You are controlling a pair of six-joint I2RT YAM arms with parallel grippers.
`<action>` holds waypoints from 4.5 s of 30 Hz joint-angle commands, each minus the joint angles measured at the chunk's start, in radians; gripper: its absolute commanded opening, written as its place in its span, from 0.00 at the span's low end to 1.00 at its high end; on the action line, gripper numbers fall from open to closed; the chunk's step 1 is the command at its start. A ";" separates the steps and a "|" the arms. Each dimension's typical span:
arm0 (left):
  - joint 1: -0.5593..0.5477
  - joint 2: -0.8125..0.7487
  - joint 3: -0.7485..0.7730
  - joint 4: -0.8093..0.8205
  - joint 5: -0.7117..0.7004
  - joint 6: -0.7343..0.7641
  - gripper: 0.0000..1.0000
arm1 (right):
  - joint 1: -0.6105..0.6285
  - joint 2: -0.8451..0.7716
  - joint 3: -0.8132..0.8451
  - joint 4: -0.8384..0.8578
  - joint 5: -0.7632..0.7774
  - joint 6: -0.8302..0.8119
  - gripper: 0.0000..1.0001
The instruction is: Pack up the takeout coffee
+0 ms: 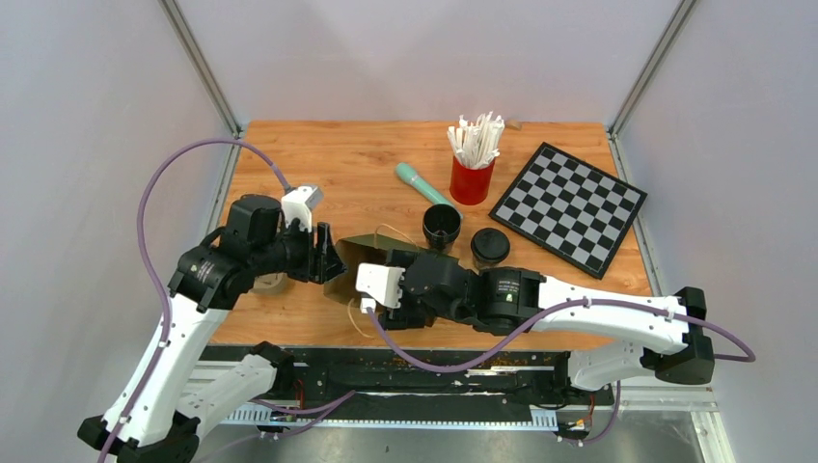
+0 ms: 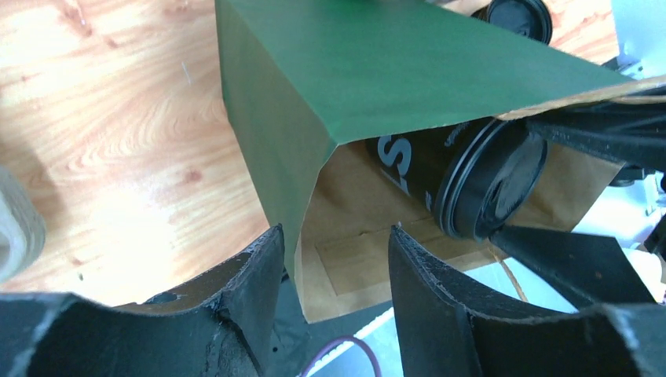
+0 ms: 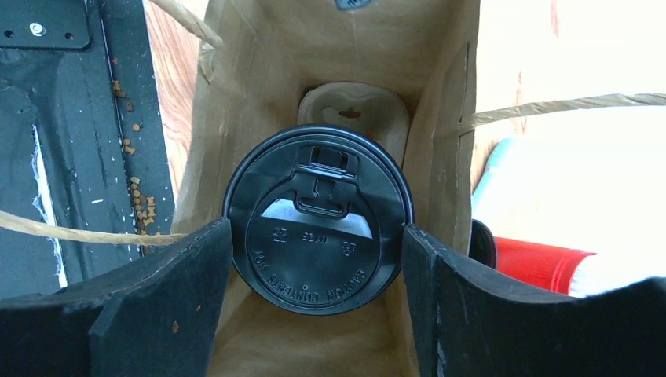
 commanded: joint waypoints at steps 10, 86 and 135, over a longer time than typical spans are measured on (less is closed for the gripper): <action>0.002 -0.016 -0.002 -0.077 -0.047 0.044 0.61 | 0.009 -0.036 -0.058 0.034 -0.020 0.001 0.66; 0.002 -0.127 -0.217 0.105 0.169 -0.004 0.00 | -0.086 0.185 -0.141 0.316 -0.195 -0.395 0.68; 0.002 -0.155 -0.259 0.134 0.159 -0.044 0.00 | -0.103 0.156 -0.136 0.359 -0.215 -0.356 0.67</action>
